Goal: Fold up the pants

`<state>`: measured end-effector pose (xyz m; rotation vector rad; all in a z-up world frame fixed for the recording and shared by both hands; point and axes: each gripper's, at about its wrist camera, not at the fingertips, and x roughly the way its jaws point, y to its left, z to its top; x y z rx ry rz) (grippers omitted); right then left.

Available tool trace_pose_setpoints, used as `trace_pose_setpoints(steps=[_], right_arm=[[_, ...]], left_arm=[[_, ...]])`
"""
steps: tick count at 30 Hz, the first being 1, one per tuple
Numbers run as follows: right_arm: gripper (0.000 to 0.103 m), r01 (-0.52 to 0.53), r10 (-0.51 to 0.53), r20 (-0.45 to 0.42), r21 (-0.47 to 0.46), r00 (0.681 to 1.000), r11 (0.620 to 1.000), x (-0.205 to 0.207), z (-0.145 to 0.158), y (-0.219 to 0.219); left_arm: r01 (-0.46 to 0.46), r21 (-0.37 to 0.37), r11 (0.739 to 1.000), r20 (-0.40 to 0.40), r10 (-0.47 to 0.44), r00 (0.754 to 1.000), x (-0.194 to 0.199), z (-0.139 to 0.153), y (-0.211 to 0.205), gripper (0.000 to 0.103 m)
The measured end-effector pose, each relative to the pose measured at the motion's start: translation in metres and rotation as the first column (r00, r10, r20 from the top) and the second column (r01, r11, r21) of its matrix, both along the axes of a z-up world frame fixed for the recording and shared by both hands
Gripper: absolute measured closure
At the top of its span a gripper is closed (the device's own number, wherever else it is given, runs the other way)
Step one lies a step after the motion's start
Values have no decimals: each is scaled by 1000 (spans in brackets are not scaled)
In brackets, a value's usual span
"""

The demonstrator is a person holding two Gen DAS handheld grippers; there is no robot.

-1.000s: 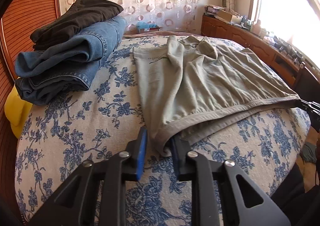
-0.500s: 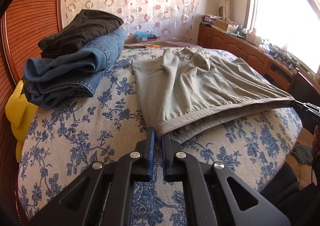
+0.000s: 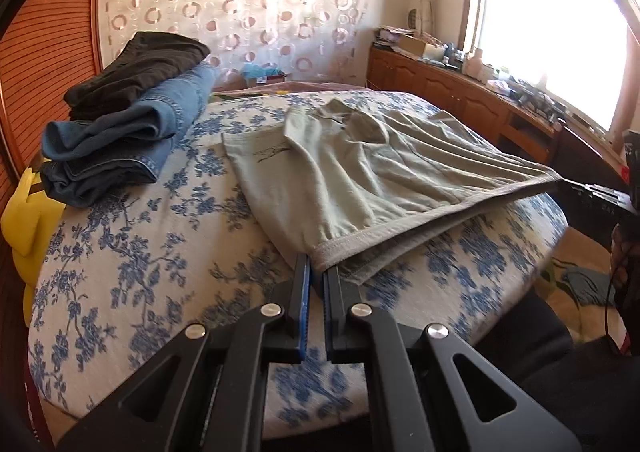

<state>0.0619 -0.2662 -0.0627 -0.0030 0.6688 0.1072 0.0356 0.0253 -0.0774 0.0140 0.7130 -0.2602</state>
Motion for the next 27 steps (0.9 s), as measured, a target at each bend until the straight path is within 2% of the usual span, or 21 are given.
trace_pose_setpoints(steps=[3,8,14,17,19,20,22,24,27], right_arm=[[103,29,-29,0,-19,1000,999,-6,0,-8],[103,59,-59,-23,13,998,998,-4,-8,-23],[101,4,-4,-6,31,1000,999,1,-6,-6],[86,-23,24,-16,27,1000,999,6,-9,6],[76,-28,29,-28,21,999,999,11,-12,11],[74,-29,30,-32,16,999,999,13,-13,13],[73,-32,32,-36,11,999,999,19,-14,15],[70,-33,33,-47,7,998,999,22,-17,16],[70,-31,31,-78,-2,996,1000,26,-25,16]], left_arm=[[7,12,1000,-7,-7,1000,-3,-2,-5,101],[-1,18,1000,-25,2,1000,-2,-8,-6,101],[-17,36,999,-34,18,999,0,-13,-5,97],[-31,33,999,-38,32,999,1,-13,-4,89],[-40,31,999,-41,41,998,2,-14,-2,80],[-42,31,999,-41,43,998,3,-14,-1,76],[-50,28,998,-36,51,998,3,-13,1,58],[-57,23,998,-24,57,998,2,-11,3,55],[-63,22,998,-17,63,998,2,-8,6,46]])
